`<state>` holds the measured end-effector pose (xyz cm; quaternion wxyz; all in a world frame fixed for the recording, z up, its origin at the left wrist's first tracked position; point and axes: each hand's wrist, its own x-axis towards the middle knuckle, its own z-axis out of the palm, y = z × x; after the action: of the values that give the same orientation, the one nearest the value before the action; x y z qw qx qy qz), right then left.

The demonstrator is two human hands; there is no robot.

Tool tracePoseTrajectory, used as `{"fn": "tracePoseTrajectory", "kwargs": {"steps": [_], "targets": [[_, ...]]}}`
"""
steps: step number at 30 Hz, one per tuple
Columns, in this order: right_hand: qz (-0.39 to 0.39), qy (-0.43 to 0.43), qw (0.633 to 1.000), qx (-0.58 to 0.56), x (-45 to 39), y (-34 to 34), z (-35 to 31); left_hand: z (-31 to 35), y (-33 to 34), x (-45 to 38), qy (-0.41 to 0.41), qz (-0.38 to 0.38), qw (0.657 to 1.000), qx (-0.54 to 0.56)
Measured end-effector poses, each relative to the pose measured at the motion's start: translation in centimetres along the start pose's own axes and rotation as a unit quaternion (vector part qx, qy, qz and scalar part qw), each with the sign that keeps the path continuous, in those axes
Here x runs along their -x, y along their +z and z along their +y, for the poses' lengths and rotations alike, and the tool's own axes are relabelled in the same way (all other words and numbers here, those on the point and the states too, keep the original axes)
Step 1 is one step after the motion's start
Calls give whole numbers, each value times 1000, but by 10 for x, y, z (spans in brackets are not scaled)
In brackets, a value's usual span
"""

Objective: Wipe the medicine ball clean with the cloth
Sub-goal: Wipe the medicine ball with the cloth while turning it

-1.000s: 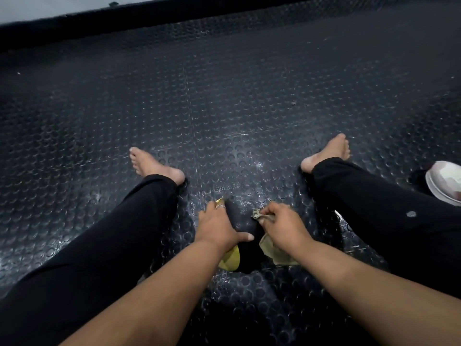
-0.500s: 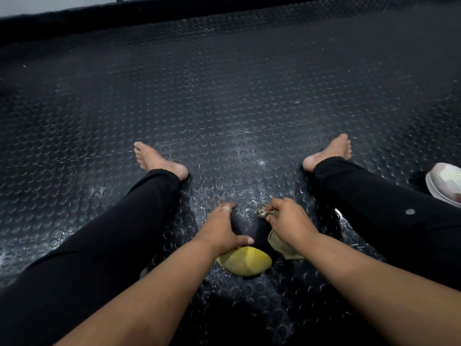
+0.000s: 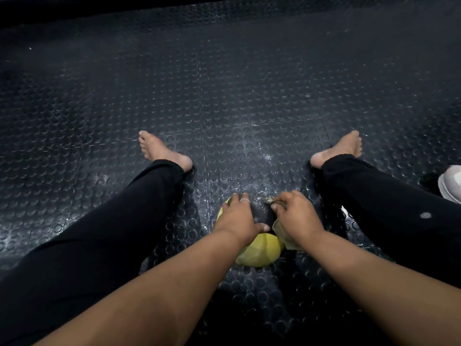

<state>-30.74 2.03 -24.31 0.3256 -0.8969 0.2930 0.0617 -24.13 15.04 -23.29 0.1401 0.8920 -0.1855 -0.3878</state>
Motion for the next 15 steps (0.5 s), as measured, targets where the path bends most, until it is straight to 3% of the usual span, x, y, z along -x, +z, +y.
{"fn": "tracePoseTrajectory", "kwargs": {"steps": [5,11,15], "targets": [[-35,-101,994,10,12,3,-5,13,0,-9,-10,-13,999,-34],[0,4,1000,-5,-12,-5,3,13,-2,-11,-5,-14,999,-42],[-24,-77,997,6,2,-2,-6,9,-3,-13,-11,-13,999,-29]]}}
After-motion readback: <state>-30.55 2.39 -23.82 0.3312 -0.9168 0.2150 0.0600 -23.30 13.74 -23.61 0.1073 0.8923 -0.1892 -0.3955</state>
